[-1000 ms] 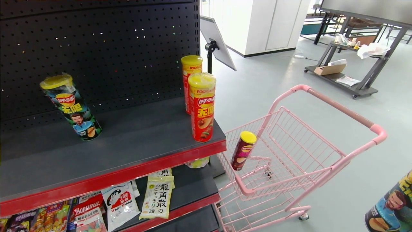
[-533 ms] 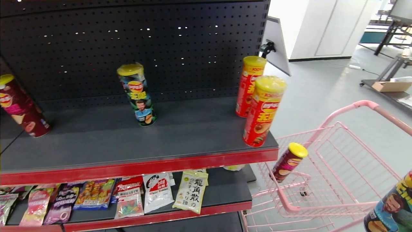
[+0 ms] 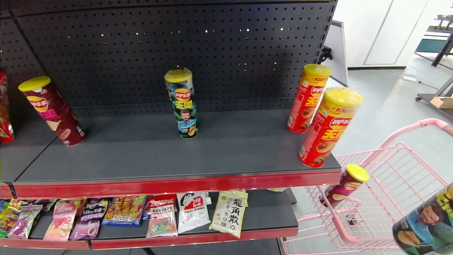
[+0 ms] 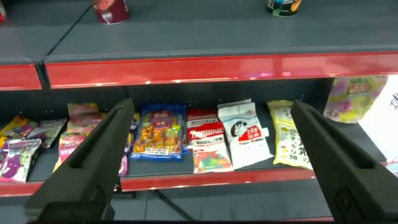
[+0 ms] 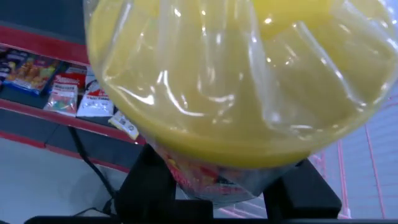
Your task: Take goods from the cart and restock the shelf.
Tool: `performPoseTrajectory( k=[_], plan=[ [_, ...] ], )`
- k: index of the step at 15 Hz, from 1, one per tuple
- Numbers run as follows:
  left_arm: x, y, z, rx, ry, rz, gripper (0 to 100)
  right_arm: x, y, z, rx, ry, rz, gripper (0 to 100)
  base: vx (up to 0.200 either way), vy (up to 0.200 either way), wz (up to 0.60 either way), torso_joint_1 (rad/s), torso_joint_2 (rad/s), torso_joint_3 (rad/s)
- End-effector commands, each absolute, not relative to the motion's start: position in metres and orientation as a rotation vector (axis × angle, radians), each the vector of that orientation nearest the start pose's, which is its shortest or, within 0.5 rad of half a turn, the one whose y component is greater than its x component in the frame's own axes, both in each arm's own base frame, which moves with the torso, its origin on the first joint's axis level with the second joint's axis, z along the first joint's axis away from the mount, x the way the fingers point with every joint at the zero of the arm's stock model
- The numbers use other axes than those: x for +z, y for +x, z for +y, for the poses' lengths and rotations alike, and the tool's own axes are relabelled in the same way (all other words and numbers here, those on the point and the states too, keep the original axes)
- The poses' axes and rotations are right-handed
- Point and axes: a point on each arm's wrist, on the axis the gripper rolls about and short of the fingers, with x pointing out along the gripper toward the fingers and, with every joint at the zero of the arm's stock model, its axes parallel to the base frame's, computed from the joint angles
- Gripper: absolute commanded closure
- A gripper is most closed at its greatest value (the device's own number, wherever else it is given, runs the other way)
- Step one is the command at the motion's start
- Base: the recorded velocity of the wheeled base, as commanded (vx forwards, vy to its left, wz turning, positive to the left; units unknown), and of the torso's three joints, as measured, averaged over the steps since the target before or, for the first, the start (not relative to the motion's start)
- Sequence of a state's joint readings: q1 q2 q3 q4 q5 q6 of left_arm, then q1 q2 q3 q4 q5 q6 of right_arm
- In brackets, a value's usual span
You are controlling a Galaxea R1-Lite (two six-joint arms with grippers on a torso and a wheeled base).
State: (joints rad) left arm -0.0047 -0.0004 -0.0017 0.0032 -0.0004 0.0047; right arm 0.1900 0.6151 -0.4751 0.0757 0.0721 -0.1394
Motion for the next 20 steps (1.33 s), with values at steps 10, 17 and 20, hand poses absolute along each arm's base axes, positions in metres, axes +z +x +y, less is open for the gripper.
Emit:
performPoseTrajectory(
  k=[10, 17, 20],
  plan=[
    [0.0756, -0.0229, 0.0001, -0.005, 0.005, 0.002, 0, 0.1912, 0.0263, 0.0119, 0.486, -0.137, 0.168, 100, 0.0, 0.16, 0.0, 0.002, 0.0, 0.003],
    [0.0756, -0.0229, 0.0001, -0.003, 0.005, 0.002, 0, 0.1901, 0.0278, 0.0123, 0.486, -0.136, 0.18, 100, 0.114, 0.0, 0.0, -0.004, 0.0, 0.004],
    [0.0756, -0.0229, 0.0001, -0.005, 0.003, 0.002, 0, 0.1899, 0.0287, 0.0125, 0.486, -0.134, 0.185, 100, 0.133, 0.0, 0.0, 0.008, 0.0, 0.002]
  ],
)
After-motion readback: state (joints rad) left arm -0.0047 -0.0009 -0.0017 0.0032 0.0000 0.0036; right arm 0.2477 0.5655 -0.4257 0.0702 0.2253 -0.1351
